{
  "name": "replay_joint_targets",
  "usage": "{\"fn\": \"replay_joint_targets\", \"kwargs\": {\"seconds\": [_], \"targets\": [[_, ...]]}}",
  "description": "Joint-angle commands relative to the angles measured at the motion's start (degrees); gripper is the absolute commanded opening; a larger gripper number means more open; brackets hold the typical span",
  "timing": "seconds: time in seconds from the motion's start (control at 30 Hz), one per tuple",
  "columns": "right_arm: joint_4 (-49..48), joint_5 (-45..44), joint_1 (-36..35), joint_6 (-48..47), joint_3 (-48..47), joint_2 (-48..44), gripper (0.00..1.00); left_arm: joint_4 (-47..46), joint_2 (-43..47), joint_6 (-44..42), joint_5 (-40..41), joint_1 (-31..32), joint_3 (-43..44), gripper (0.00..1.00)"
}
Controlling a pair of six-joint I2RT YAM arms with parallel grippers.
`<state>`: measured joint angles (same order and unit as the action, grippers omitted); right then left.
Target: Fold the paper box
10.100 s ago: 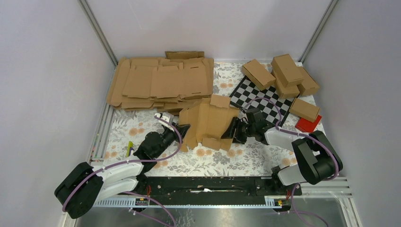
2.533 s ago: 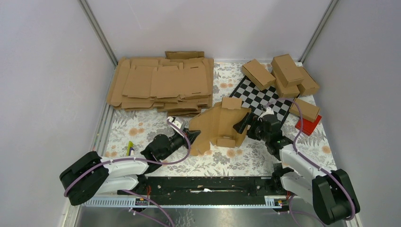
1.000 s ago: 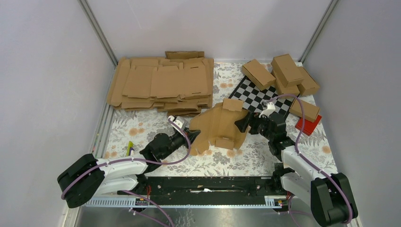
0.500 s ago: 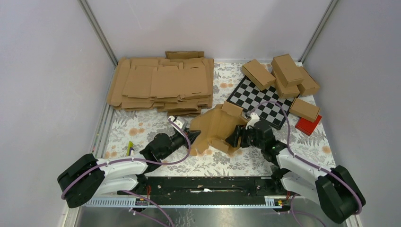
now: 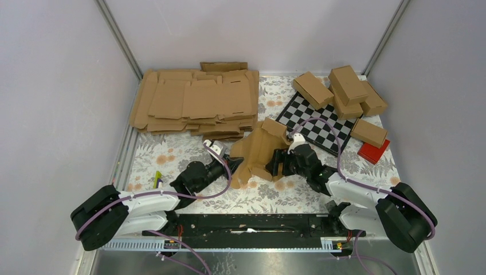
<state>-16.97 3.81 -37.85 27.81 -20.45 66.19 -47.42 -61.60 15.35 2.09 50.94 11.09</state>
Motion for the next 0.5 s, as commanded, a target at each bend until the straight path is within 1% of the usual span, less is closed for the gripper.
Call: {"fn": "replay_joint_targets", "kwargs": {"seconds": [0.0,0.07,0.23,0.37,0.47], "targets": [[1.59,-4.29,-3.94,-2.22,-2.48,1.3,0.88,-5.96,-0.49,2.04,-1.82,0.3,-0.2,0.0],[2.05,-6.47,-5.08,-2.5,-2.12,1.34,0.88,-5.96,-0.39,1.89,-1.82,0.28,-0.28,0.0],[0.88,-7.46,-5.2,-1.81,-0.16,-0.96,0.88,-5.6,0.24,1.71,-1.82,0.3,-0.52,0.0],[-0.96,-10.7,-5.21,1.07,2.56,-4.59,0.93,-5.48,1.29,1.65,-0.01,0.16,-1.0,0.0],[-1.06,-14.25,-5.22,3.08,4.85,-8.26,0.93,-5.51,2.34,1.97,1.94,0.16,-1.69,0.0]]}}
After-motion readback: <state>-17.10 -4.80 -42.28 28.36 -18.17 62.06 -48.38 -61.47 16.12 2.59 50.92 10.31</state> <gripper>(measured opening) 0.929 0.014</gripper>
